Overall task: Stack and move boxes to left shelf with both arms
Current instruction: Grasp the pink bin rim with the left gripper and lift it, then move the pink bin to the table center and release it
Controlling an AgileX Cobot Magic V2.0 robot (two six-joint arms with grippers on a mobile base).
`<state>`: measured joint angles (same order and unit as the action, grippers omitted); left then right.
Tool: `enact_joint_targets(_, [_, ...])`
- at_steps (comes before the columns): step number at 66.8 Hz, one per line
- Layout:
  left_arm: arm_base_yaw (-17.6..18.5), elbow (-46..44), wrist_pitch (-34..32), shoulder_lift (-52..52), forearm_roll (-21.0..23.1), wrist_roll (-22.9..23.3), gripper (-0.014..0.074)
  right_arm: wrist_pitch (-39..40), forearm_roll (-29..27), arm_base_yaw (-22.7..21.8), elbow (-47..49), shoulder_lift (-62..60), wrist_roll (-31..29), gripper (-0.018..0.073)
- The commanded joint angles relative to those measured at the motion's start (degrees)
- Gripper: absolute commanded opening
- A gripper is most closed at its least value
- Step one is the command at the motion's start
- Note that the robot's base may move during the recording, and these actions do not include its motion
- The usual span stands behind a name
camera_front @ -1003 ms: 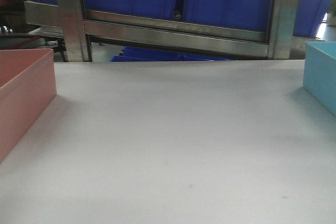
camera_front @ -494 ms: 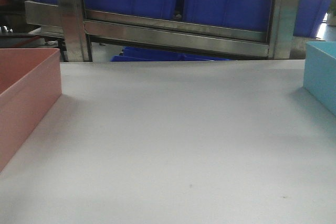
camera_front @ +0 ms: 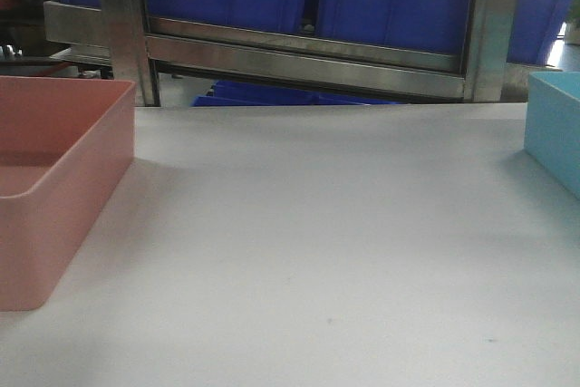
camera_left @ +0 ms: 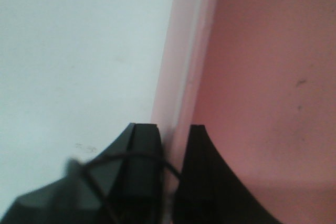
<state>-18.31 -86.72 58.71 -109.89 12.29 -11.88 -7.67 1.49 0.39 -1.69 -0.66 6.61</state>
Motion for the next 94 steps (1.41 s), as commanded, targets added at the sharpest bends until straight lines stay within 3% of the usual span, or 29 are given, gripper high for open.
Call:
enact_joint_targets(1, [0.02, -2.6, -0.11, 5.99, 5.83, 0.43, -0.0002, 4.96, 0.04, -0.28, 1.32, -1.02, -0.11, 0.0053])
enact_joint_targets(21, [1.45, -2.6, -0.2, 16.39, 17.85, 0.43, -0.0001, 4.96, 0.04, -0.28, 1.32, -1.02, -0.11, 0.0053])
enact_joint_targets(29, [5.36, -2.6, 0.36, 18.39, 20.03, 0.73, -0.0001, 4.96, 0.04, -0.28, 1.32, -1.02, -0.11, 0.0053])
enact_joint_targets(38, [12.46, -2.6, 0.5, 18.62, 20.03, 4.74, -0.0001, 4.96, 0.04, -0.28, 1.32, -1.02, -0.11, 0.0053])
enact_joint_targets(45, [19.26, -2.11, -2.78, 18.62, 17.6, 9.18, -0.0001, 4.96, 0.04, -0.28, 1.32, -1.02, -0.11, 0.0053])
enact_joint_targets(57, [28.9, -2.0, -4.08, 16.48, 5.08, 24.75, -0.0001, 4.96, 0.04, -0.28, 1.32, -1.02, -0.11, 0.0053])
enact_joint_targets(68, [37.38, -2.0, -7.03, 12.91, 1.22, 34.09, -0.0001, 4.96, 0.04, -0.28, 1.32, -1.02, -0.11, 0.0053])
enact_joint_targets(80, [43.89, -2.0, -10.74, 9.04, -3.52, 39.72, -0.0001, 4.96, 0.04, -0.28, 1.32, -1.02, -0.11, 0.0053])
enact_joint_targets(94, [48.15, -2.0, -11.28, 2.52, -3.54, 39.77, -0.0001, 4.96, -0.01, -0.28, 1.32, -1.02, -0.11, 0.0053])
